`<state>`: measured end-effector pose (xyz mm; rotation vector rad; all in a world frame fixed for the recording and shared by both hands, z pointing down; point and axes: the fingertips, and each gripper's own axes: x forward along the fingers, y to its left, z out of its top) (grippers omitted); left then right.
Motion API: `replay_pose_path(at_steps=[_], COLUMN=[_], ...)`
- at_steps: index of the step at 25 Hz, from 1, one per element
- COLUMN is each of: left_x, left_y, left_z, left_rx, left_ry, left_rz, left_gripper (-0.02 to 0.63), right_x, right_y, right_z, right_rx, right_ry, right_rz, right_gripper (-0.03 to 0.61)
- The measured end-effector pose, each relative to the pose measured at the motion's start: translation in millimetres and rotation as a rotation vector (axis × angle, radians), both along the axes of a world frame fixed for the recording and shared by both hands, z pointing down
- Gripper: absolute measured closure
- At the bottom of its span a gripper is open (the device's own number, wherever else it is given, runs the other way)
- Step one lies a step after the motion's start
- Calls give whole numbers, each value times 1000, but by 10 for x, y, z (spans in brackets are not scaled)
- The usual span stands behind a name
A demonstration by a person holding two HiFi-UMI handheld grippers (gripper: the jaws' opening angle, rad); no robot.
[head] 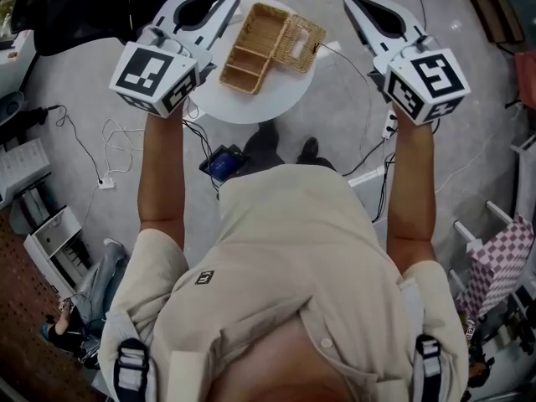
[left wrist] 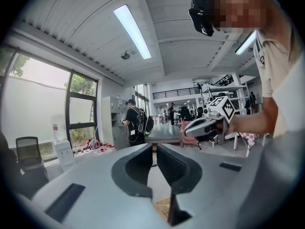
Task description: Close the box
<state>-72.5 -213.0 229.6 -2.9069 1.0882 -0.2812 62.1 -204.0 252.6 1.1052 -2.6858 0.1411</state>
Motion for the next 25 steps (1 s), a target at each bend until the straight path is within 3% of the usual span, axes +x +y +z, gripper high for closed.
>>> replay_pose_path(at_steps=[13,25], left_x=[128,195], left_y=[-291,-466], left_z=[627,1436], left_rx=[-73,-197], left_ry=[-39,-91], left_rz=[54,58], left_gripper=[584,584], right_x=[138,303], right_y=[-350,-502], right_z=[739,1744], right_rx=[-102,-245], right_ry=[-15,-51], right_rz=[40,91], right_gripper=[584,584])
